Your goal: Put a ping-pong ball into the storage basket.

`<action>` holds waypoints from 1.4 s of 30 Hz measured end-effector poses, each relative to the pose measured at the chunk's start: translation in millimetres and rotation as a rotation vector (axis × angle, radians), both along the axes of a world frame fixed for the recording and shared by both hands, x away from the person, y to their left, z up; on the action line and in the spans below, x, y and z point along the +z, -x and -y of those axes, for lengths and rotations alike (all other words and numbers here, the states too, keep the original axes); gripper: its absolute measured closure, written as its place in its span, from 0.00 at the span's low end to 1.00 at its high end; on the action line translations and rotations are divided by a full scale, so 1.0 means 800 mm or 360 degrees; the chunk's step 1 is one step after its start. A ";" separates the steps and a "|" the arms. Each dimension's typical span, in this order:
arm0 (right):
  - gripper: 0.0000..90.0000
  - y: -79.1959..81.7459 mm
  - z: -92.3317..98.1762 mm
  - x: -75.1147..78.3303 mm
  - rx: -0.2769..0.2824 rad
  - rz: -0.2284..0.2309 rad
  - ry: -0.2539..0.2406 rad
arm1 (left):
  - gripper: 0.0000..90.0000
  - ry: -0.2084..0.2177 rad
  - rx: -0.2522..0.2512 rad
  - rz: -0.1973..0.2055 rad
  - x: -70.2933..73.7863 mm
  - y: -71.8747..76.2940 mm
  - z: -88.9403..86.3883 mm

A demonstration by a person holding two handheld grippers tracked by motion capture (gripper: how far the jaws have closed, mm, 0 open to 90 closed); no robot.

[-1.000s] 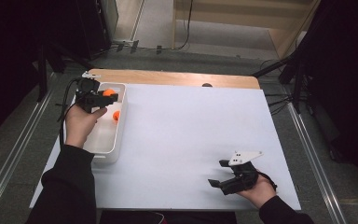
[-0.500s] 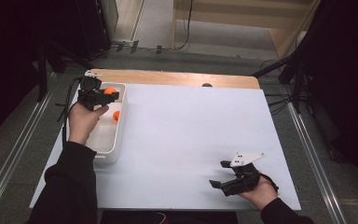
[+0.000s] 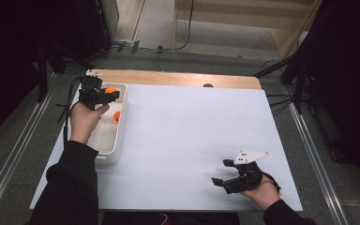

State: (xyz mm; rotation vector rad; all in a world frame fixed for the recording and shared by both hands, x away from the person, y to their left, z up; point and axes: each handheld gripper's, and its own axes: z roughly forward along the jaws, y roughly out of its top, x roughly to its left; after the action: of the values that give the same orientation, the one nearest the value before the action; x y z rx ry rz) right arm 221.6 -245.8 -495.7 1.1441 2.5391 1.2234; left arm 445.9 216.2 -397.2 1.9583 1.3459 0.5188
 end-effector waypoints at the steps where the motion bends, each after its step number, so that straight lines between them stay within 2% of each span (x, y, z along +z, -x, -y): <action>1: 0.15 0.000 0.000 0.000 -0.0018 -0.0008 -0.0005 | 0.56 -0.0008 0.0001 -0.0003 0.000 -0.001 0.000; 6: 0.15 -0.002 0.001 0.000 -0.0037 -0.0003 -0.0011 | 0.56 0.0014 0.0024 0.0016 -0.004 -0.006 -0.002; 12: 0.15 0.000 -0.001 -0.002 -0.0036 -0.0010 0.0019 | 0.56 -0.0005 0.0046 0.0008 -0.010 -0.012 0.001; 19: 0.15 0.002 0.000 -0.001 -0.0034 0.0001 0.0018 | 0.56 -0.0047 0.0068 0.0005 -0.017 -0.017 0.003; 36: 0.15 0.004 0.000 -0.001 -0.0032 -0.0005 0.0024 | 0.55 -0.0013 0.0054 0.0004 -0.020 -0.019 0.004; 38: 0.15 0.004 0.000 -0.001 -0.0025 -0.0005 0.0024 | 0.49 -0.0006 0.0043 -0.0002 -0.019 -0.019 0.004; 41: 0.15 0.005 0.000 -0.001 -0.0026 -0.0006 0.0023 | 0.40 0.0047 0.0003 -0.0064 -0.016 -0.020 0.005; 42: 0.15 0.005 0.000 -0.001 -0.0026 -0.0006 0.0024 | 0.38 0.0056 -0.0008 -0.0066 -0.015 -0.020 0.006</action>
State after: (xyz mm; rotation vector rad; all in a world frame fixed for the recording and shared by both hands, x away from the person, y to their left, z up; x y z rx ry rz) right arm 217.8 -246.1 -496.4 1.1629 2.5316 1.1978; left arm 461.7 211.7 -409.3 1.9532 1.3661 0.4512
